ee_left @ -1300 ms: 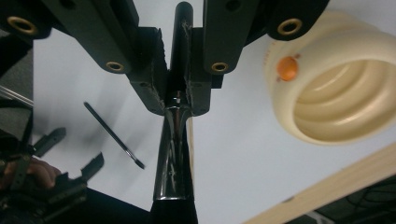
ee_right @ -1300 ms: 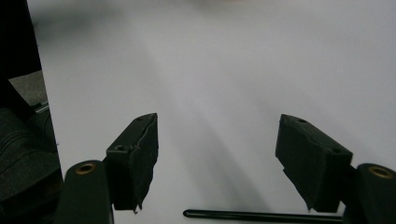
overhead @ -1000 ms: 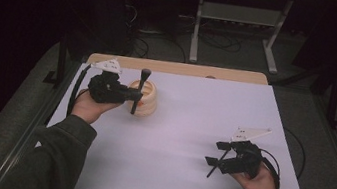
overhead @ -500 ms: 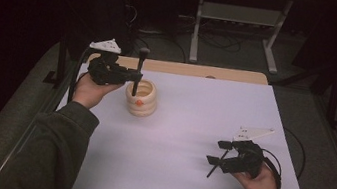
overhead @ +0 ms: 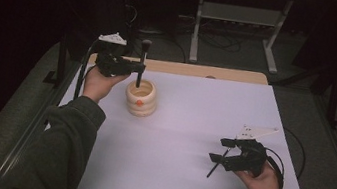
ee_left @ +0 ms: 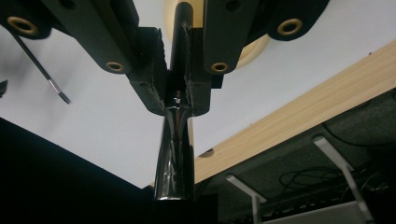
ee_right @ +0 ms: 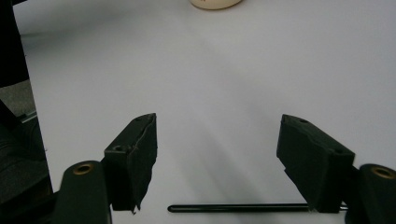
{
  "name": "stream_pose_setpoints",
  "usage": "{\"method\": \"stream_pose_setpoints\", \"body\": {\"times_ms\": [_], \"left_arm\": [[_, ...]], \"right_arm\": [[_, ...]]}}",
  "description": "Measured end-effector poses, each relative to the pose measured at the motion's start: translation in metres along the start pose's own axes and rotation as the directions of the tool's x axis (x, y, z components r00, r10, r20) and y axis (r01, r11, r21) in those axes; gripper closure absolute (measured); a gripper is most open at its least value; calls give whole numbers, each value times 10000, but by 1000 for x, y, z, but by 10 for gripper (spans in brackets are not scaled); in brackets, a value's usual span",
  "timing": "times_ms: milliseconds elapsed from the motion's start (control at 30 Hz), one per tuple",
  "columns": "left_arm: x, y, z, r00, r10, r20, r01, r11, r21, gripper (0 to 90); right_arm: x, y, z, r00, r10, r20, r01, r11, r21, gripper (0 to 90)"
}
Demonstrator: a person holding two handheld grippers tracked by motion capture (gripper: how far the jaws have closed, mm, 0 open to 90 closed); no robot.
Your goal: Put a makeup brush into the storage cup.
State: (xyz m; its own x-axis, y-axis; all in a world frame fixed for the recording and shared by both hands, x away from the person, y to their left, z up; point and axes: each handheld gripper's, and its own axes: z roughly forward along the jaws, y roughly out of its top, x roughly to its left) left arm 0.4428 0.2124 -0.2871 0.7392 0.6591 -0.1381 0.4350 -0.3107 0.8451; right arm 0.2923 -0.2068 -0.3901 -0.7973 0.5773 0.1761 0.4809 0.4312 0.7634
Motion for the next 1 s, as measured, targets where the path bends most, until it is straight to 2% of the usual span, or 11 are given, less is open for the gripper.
{"method": "stream_pose_setpoints", "body": {"times_ms": [67, 267, 467, 600, 1000], "left_arm": [[2, -1, 3, 9999, 4, -112, -4, 10000, 38, 789], [10, -4, 11, 9994, -318, -161, 317, 9995, -41, 788], [18, -11, 20, 9985, -342, -428, 349, 9993, 149, 788], [20, -17, 25, 9969, -608, -497, 612, 9981, 79, 787], [22, -33, 38, 9955, -767, -552, 787, 9963, 352, 786]], "right_arm": [[-1, 0, -1, 10000, 22, 9, -22, 10000, -36, 279], [-5, -1, -2, 10000, 41, 55, -41, 9999, -96, 279], [-5, -3, -3, 9999, 137, 23, -137, 9999, -97, 279], [-5, -3, -3, 10000, 79, 18, -79, 9999, -90, 279], [-3, -3, -1, 10000, 89, -15, -89, 9999, -59, 279]]}}
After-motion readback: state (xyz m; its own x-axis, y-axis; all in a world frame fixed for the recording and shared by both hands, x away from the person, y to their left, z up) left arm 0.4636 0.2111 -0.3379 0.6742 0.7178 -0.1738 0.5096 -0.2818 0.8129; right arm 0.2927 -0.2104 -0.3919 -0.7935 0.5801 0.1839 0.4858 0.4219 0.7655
